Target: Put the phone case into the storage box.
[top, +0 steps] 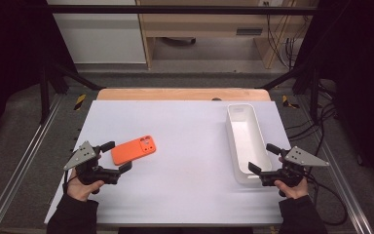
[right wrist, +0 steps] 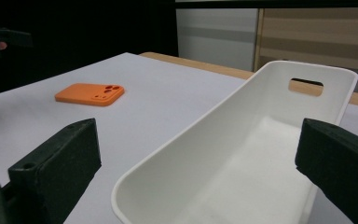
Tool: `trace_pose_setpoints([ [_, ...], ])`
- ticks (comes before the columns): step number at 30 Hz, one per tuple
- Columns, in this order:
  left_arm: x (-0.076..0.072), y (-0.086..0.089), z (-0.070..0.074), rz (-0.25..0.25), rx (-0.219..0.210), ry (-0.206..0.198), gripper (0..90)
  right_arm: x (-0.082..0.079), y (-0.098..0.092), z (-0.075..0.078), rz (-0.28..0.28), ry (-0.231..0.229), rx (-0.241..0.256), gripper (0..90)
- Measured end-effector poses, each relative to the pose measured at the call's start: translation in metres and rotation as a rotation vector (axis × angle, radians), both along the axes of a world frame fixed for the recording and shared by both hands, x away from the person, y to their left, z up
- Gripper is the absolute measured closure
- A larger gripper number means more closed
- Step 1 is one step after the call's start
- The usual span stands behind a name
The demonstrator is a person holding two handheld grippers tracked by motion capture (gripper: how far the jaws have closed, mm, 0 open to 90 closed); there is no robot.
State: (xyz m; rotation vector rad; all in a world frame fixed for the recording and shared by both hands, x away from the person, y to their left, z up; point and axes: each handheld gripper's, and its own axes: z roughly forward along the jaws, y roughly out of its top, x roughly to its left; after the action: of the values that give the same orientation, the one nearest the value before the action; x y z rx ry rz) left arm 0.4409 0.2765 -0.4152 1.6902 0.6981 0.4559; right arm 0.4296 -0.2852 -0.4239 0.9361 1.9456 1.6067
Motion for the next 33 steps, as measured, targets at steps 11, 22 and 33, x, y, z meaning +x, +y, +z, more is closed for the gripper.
trace_pose_setpoints([
  [11,0.001,-0.002,0.000,-0.005,0.009,0.015,0.0,-0.001,-0.002,0.001,-0.001,-0.001,0.007,0.4],
  [22,0.004,-0.002,0.007,0.009,0.017,0.026,0.0,0.000,0.000,0.000,0.006,0.003,-0.005,0.4],
  [33,0.013,-0.004,0.015,0.022,0.041,0.050,0.0,0.000,0.000,0.000,0.005,0.004,-0.002,0.4],
])
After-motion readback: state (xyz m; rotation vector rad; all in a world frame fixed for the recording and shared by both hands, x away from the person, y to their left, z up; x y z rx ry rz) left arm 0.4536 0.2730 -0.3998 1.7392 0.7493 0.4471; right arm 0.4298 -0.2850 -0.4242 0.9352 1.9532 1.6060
